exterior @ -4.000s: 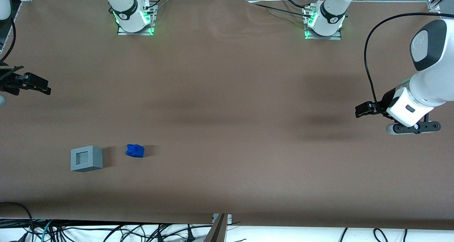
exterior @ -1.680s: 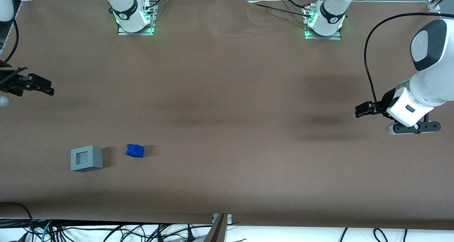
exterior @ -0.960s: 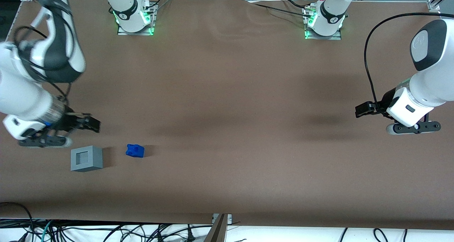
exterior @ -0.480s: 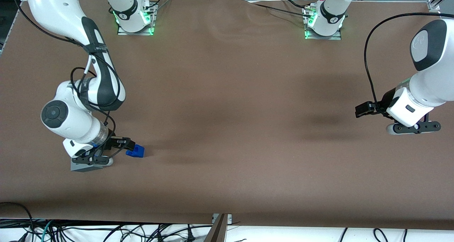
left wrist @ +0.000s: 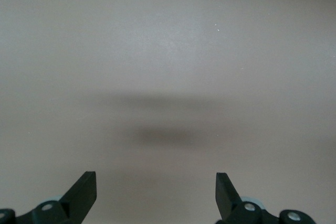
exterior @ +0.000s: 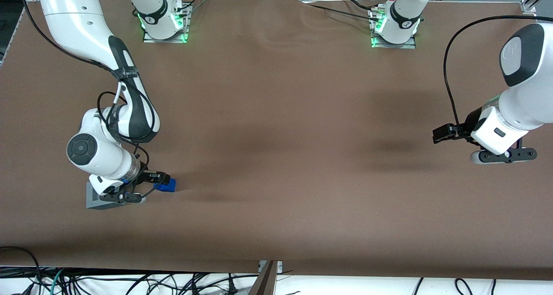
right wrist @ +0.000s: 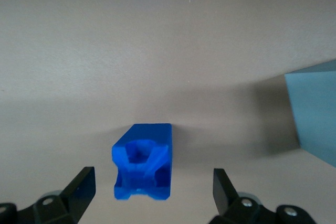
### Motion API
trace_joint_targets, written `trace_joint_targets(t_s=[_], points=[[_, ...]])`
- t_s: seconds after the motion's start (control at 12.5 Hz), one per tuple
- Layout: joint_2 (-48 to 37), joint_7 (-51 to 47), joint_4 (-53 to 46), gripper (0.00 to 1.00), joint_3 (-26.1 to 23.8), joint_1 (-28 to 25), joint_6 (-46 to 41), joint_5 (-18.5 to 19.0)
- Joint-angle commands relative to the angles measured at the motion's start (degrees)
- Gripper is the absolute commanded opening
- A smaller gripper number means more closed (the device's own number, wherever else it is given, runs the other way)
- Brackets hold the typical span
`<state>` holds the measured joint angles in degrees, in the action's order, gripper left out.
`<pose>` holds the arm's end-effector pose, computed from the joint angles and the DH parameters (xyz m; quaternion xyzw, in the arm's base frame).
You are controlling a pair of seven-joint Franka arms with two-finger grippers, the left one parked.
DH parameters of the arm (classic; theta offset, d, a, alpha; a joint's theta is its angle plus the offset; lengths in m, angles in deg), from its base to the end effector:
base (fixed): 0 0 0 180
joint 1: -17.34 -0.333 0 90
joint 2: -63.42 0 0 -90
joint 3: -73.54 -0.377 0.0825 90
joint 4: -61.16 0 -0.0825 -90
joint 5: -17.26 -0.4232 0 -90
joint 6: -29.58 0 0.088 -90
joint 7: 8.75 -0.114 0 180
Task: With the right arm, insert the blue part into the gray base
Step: 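Close the right gripper on the blue part and lift it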
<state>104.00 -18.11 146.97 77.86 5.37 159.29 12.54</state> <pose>0.7831 0.1193 0.2734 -0.9990 0.0305 -0.0286 0.0126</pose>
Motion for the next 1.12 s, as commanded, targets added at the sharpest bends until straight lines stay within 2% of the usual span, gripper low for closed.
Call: trace_joint_targets(t_s=[0.0,0.48,0.56,0.64,0.72,1.04], points=[[1.33,-0.92,-0.38,0.99,-0.37,0.1,2.12,-0.65],[2.13,-1.36,-0.47,0.98,-0.37,-1.04,3.18,-0.82],[2.04,-1.62,-0.47,0.82,-0.37,-1.04,3.26,-0.74],[2.04,-1.71,-0.47,0.58,-0.37,-1.04,3.26,-0.65],[2.04,-1.63,-0.47,0.47,-0.37,-1.04,3.26,-0.65],[0.9,-0.57,-0.64,0.38,-0.02,-0.78,2.92,-0.3]])
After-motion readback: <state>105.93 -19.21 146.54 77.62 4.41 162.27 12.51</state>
